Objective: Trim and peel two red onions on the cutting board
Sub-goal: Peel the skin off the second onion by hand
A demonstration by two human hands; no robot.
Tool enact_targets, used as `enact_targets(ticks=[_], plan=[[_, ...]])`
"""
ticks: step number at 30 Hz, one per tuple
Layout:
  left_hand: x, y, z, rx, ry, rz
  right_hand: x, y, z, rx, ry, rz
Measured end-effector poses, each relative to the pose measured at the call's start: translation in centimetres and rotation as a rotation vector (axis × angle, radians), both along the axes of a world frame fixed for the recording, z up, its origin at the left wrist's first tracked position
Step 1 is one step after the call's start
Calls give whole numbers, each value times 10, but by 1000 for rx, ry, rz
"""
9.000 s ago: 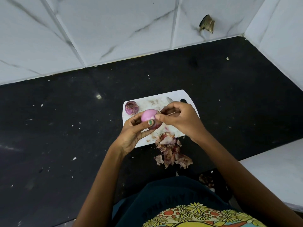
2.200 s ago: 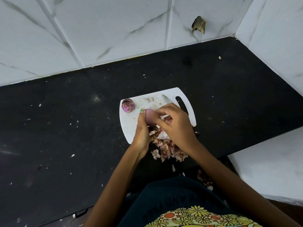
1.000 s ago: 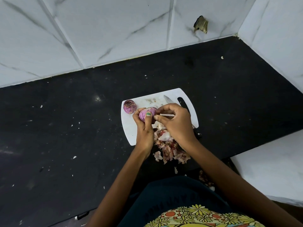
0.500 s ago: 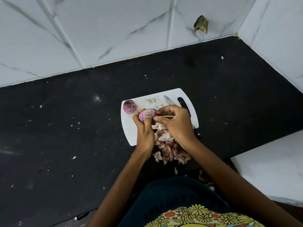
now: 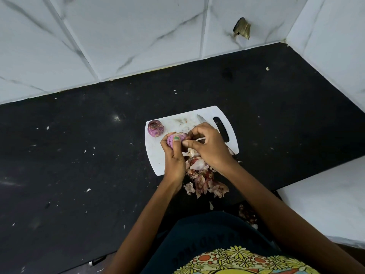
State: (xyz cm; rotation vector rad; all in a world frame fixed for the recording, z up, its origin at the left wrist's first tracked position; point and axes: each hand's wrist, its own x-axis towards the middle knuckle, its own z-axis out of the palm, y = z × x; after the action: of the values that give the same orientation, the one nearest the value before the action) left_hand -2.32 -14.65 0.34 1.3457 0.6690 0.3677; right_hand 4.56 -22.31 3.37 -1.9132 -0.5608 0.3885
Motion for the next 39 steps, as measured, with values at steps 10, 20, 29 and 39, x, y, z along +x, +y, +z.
enact_targets(ticks=[10,20,29,39], plan=[[6,3,-2,-111,79,55,-10,6,-9,-21,-247,3],[9,6,2,-192,169,10,-8,4,-12,45,13,-87],[9,13,12,-262,253,-94,-5,4,-10,190,307,-148],[6,21,17,-292,314,-75,10,-10,-10,105,197,-286]])
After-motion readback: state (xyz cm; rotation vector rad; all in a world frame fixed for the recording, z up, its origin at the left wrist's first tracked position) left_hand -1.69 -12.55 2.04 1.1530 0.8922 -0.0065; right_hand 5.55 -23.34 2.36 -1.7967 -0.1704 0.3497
